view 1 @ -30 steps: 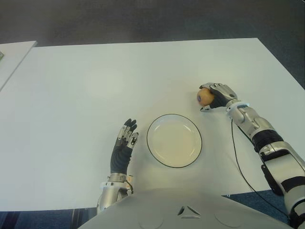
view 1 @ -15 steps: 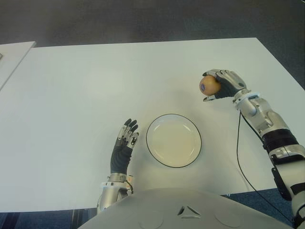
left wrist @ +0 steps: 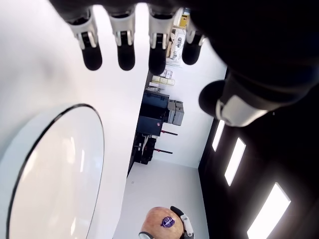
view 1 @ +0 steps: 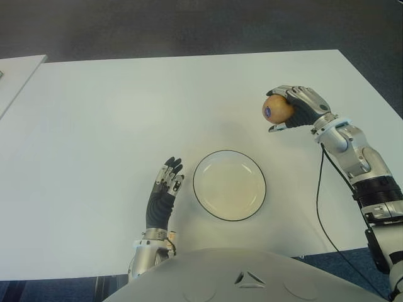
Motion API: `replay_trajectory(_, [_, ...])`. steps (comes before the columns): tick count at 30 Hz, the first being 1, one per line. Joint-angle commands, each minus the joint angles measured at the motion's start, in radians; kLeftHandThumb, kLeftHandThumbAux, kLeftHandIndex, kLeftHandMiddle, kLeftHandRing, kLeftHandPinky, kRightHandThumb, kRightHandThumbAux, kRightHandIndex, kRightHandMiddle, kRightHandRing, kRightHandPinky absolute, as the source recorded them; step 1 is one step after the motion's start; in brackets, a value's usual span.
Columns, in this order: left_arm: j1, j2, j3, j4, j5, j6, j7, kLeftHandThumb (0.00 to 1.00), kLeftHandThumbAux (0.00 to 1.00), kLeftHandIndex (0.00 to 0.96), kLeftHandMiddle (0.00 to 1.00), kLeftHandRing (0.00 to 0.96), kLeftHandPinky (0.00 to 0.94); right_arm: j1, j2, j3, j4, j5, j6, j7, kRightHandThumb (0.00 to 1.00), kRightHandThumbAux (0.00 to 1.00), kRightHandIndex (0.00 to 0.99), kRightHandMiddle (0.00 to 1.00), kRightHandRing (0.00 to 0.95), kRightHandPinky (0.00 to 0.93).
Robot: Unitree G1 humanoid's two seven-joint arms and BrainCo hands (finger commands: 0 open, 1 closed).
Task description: Put the apples into the plate.
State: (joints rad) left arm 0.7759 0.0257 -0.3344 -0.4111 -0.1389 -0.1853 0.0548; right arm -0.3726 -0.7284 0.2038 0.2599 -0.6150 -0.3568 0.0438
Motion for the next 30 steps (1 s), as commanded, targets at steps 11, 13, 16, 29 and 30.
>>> replay_trajectory(11, [-0.011,-0.036,-0.024,0.014,-0.01,0.004,-0.003,0.267,0.535,0.108,0.128,0.111,0.149,0.013,-0.008,-0.04,-0.095,0.038,0.022,0.104,0.653,0.767,0.808,0.872,0.857,0.825])
replay_trajectory(13, [-0.012,-0.035,-0.023,0.014,-0.008,0.005,-0.002,0.266,0.533,0.105,0.127,0.11,0.144,0.015,-0.005,-0.044,-0.112,0.05,0.034,0.13,0.644,0.772,0.795,0.859,0.843,0.814])
replay_trajectory(16, [-0.013,-0.033,-0.021,0.014,-0.003,0.004,-0.001,0.262,0.531,0.101,0.124,0.108,0.139,0.03,0.0,-0.051,-0.156,0.064,0.056,0.162,0.63,0.779,0.78,0.845,0.829,0.803])
replay_trajectory(29, [-0.016,-0.029,-0.017,0.021,-0.002,0.011,-0.003,0.251,0.512,0.096,0.115,0.096,0.117,0.142,0.059,-0.05,-0.408,0.078,0.099,0.216,0.676,0.741,0.545,0.817,0.799,0.787])
replay_trajectory(30, [-0.016,-0.028,-0.018,0.021,-0.001,0.011,-0.004,0.25,0.512,0.096,0.114,0.096,0.12,0.151,0.064,-0.049,-0.426,0.08,0.099,0.221,0.684,0.736,0.524,0.816,0.798,0.785])
